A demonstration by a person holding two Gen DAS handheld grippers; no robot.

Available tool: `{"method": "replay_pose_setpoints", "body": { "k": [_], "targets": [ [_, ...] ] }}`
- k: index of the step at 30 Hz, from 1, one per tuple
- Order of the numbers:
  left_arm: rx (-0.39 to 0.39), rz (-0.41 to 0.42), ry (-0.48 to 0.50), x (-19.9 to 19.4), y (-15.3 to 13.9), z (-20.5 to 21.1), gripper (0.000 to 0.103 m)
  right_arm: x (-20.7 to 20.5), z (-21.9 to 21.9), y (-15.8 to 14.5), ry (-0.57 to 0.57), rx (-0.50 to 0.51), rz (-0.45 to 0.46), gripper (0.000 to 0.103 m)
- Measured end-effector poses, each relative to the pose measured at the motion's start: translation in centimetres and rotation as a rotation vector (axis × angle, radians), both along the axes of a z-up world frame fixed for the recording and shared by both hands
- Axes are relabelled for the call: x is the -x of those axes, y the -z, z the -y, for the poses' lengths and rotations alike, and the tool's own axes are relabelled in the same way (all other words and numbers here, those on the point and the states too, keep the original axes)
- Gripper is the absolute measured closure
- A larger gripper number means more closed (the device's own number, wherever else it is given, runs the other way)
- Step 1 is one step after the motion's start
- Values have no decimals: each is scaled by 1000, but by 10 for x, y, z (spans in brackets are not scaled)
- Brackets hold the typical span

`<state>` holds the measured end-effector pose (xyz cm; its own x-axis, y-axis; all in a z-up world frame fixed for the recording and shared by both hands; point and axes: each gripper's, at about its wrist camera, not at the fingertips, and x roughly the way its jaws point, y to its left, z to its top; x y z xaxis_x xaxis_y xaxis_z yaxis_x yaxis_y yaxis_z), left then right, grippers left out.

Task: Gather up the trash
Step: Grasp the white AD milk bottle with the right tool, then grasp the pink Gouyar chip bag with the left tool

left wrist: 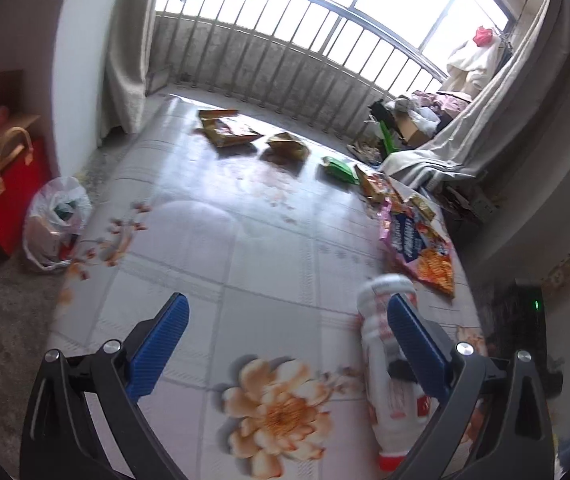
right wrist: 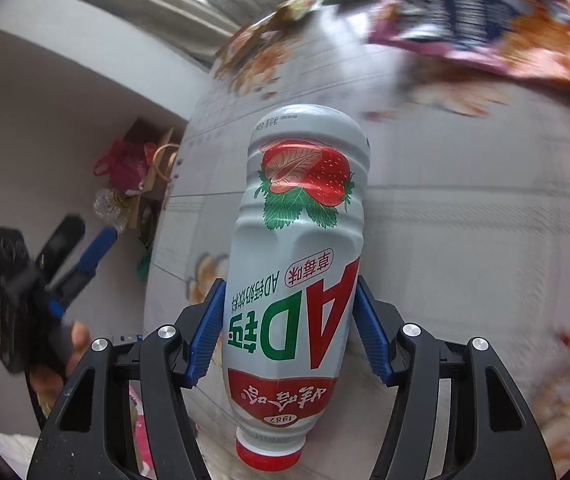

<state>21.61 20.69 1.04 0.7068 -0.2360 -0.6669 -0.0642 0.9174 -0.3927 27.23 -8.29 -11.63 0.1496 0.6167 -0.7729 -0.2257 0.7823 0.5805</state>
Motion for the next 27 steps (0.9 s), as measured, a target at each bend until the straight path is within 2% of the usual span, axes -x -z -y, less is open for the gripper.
{"method": "replay_pose_setpoints", "body": {
  "k": [7,10,14,18,20,22,24,26,27],
  "targets": [
    [130,-57,142,-71,8,50,7,28,99,-12,228,72,41,45],
    [210,-89,172,-101,18,77,14,39,133,-14,337,85,51,45],
    [296,-148,145,-140,41,109,26,44,158,-11,416,51,38,45],
    [269,-161,84,-173,55,123,29,46,164,-6,428,21,40,45],
    [222,-179,66,-191,63,130,31,47,161,-3,430,12,41,45],
    [186,-206,57,-202,72,135,42,48,165,-2,432,5,45,45],
    [183,-220,58,-207,79,140,50,50,166,-3,436,4,54,45],
    [187,-219,61,-209,82,144,64,50,167,-3,439,0,58,45],
    [189,-218,62,-207,83,145,66,58,174,-4,440,-3,60,45]
  ]
}}
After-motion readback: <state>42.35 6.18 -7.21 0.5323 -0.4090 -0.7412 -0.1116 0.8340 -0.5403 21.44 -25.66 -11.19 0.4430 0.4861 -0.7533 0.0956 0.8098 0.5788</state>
